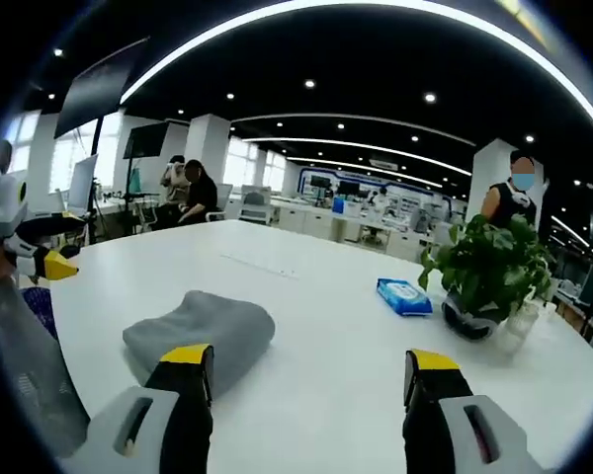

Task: Open the folded towel by lifting each exposed corner and separating the folded layers until the towel lies flat within the target outline without major curled edges

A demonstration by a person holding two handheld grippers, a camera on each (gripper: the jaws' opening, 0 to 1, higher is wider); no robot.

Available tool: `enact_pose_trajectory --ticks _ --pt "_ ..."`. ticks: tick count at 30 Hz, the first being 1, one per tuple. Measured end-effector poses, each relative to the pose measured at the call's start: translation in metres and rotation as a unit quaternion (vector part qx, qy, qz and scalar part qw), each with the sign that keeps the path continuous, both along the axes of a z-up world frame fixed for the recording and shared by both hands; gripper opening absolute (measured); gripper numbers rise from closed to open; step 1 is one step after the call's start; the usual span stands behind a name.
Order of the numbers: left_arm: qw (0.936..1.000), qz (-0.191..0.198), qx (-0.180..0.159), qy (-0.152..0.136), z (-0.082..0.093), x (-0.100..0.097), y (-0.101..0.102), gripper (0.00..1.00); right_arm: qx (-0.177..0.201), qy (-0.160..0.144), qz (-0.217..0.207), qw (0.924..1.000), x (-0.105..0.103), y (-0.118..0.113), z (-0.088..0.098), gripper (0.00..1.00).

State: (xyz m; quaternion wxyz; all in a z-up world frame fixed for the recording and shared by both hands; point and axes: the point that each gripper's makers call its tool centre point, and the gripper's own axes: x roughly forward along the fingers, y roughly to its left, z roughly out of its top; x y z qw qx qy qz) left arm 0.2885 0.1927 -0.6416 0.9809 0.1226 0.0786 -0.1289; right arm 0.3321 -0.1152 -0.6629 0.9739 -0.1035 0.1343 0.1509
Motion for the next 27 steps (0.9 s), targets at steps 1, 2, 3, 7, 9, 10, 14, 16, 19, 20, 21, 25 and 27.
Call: enact_pose_trajectory --ticks 1,2,3,7,9,10,14,16,19,20,21,25,27 --pt "1.0000 0.000 0.000 0.001 0.000 0.000 0.000 0.77 -0.002 0.000 0.001 1.0000 0.000 0.001 0.000 0.79" --pt "1.0000 0.001 -0.002 0.001 0.000 0.000 0.000 0.77 -0.004 0.000 0.003 1.0000 0.000 0.001 0.000 0.79" --pt "1.0000 0.001 -0.003 0.001 0.000 0.000 0.000 0.77 -0.006 0.000 0.004 1.0000 0.000 0.002 0.000 0.79" --pt "1.0000 -0.001 -0.001 0.007 -0.002 -0.001 -0.001 0.77 -0.007 0.002 0.005 1.0000 -0.001 0.002 -0.001 0.78" --pt "1.0000 -0.001 0.000 0.008 -0.003 -0.001 -0.001 0.77 -0.004 0.003 0.005 1.0000 -0.001 0.002 -0.002 0.78" --pt "1.0000 -0.001 0.000 0.009 -0.003 -0.001 -0.001 0.77 -0.002 0.006 0.004 1.0000 0.000 0.001 -0.003 0.78" --pt "1.0000 0.000 0.001 0.008 -0.002 -0.001 -0.001 0.76 0.010 0.017 -0.001 0.9998 0.000 -0.002 -0.007 0.78" --pt "1.0000 0.000 -0.003 0.009 -0.002 -0.001 -0.001 0.75 0.007 0.017 -0.005 0.9998 0.000 -0.004 -0.008 0.77" --pt "0.9999 -0.004 0.003 0.016 -0.006 -0.001 -0.003 0.75 -0.010 0.015 -0.004 0.9998 0.000 -0.003 -0.008 0.77" --pt "0.9998 -0.006 0.006 0.020 -0.007 -0.001 -0.004 0.74 -0.015 0.014 -0.003 0.9998 0.000 -0.003 -0.008 0.77" --pt "0.9997 -0.007 0.008 0.022 -0.008 -0.001 -0.004 0.74 -0.019 0.013 -0.002 0.9997 0.000 -0.002 -0.008 0.77" --pt "0.9996 -0.007 0.008 0.027 -0.010 -0.001 -0.004 0.73 -0.024 0.012 -0.001 0.9996 0.001 -0.003 -0.008 0.77" --pt "0.9994 -0.006 0.009 0.033 -0.012 0.000 -0.003 0.73 -0.023 0.012 -0.002 0.9997 0.001 -0.004 -0.008 0.77"
